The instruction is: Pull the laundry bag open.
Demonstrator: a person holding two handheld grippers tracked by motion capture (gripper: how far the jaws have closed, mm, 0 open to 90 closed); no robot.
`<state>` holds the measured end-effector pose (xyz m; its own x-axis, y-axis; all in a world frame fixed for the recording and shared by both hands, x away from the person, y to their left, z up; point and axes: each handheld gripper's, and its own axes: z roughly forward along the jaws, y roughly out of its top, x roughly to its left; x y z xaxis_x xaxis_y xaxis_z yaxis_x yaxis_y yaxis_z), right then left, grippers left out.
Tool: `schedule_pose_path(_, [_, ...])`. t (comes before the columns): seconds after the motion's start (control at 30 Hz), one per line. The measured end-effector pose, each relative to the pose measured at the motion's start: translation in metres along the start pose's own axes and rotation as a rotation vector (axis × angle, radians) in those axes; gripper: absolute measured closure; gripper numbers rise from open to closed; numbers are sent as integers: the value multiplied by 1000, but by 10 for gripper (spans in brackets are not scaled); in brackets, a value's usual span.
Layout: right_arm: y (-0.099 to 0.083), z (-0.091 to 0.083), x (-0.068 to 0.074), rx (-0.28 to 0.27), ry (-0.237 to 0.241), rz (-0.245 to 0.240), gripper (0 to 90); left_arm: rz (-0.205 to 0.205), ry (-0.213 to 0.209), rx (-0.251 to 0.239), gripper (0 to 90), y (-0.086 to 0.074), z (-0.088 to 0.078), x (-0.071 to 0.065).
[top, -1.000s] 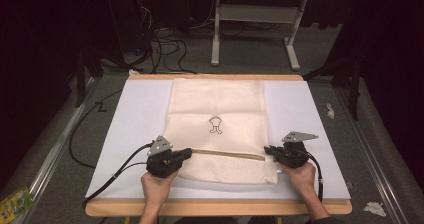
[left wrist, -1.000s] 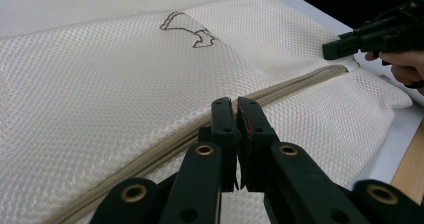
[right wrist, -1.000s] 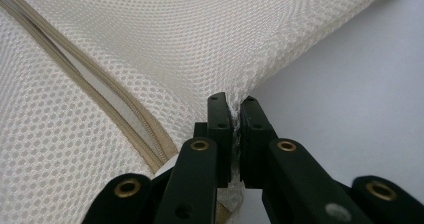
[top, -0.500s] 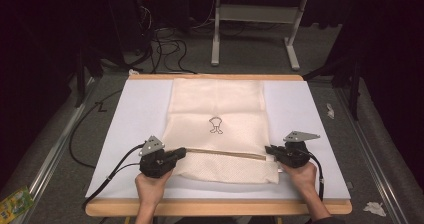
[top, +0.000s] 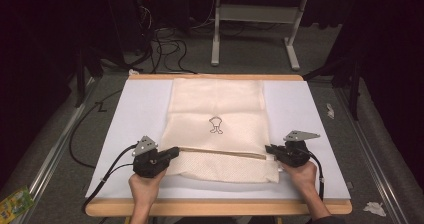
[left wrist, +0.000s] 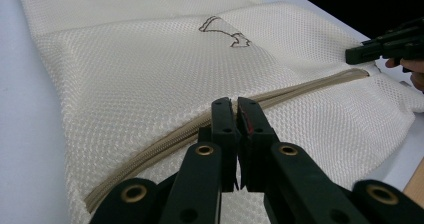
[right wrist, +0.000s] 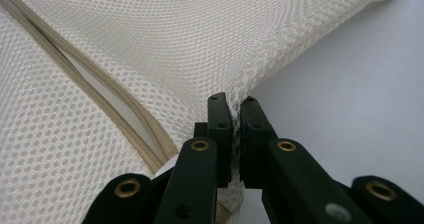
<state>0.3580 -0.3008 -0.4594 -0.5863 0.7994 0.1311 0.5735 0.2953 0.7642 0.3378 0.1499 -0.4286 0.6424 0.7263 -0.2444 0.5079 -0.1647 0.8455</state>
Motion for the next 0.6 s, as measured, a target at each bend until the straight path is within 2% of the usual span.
schedule_pose_path(0.4, [0,0,2,-2,-1,-5,870,-7,12,-18,871,-1,-6,4])
schedule_pose_path(0.6, [-1,0,2,-6,-4,3,870,-19,32,-19,871,-3,-13,10])
